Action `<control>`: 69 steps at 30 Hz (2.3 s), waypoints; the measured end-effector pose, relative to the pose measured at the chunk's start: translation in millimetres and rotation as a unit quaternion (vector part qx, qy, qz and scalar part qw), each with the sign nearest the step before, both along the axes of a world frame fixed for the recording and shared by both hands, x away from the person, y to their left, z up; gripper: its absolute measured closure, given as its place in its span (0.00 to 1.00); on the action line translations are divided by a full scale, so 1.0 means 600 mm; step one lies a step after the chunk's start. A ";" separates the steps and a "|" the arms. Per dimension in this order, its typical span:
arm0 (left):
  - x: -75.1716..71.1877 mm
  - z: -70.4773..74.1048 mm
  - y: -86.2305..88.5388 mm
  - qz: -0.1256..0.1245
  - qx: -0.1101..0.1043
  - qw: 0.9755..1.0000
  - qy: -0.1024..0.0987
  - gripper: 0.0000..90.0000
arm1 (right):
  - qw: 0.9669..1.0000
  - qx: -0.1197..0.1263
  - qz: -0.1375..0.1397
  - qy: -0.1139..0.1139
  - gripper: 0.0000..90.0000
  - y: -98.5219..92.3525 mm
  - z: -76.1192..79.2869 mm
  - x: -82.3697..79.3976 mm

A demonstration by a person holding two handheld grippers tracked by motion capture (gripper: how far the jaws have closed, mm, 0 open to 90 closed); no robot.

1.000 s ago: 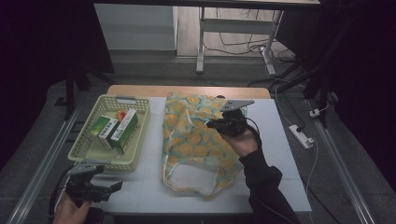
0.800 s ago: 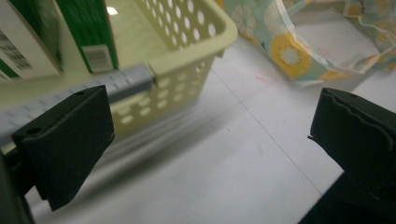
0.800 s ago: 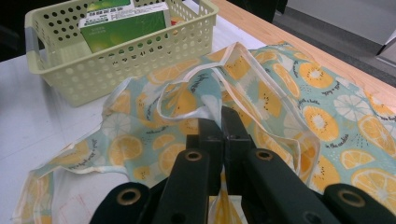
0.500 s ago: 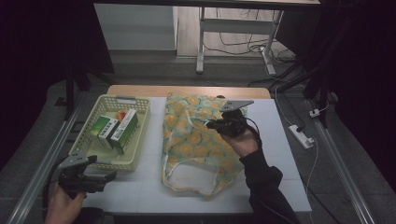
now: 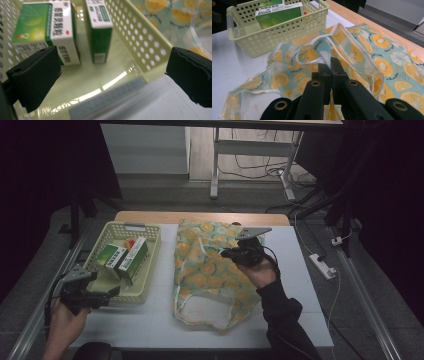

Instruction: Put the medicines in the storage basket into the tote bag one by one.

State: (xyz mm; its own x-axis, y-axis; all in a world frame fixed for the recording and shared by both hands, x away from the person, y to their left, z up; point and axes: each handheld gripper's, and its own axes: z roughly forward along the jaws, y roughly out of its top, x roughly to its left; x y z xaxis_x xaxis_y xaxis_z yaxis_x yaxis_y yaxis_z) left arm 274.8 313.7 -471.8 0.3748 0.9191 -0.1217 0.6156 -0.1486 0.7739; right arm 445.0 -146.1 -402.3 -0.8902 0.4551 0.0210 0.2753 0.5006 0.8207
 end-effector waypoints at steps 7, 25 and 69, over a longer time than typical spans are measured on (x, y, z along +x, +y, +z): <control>0.040 0.000 0.019 0.019 0.012 1.000 0.019 0.00 | 1.000 0.000 0.000 0.000 1.00 0.000 0.000 0.000; 0.121 0.000 0.061 0.034 0.026 0.998 0.054 0.00 | 1.000 -0.001 0.000 -0.002 1.00 0.000 0.000 -0.001; 0.219 -0.023 0.052 0.007 0.104 0.976 0.192 0.17 | 1.000 -0.002 0.001 -0.002 1.00 0.000 -0.002 0.000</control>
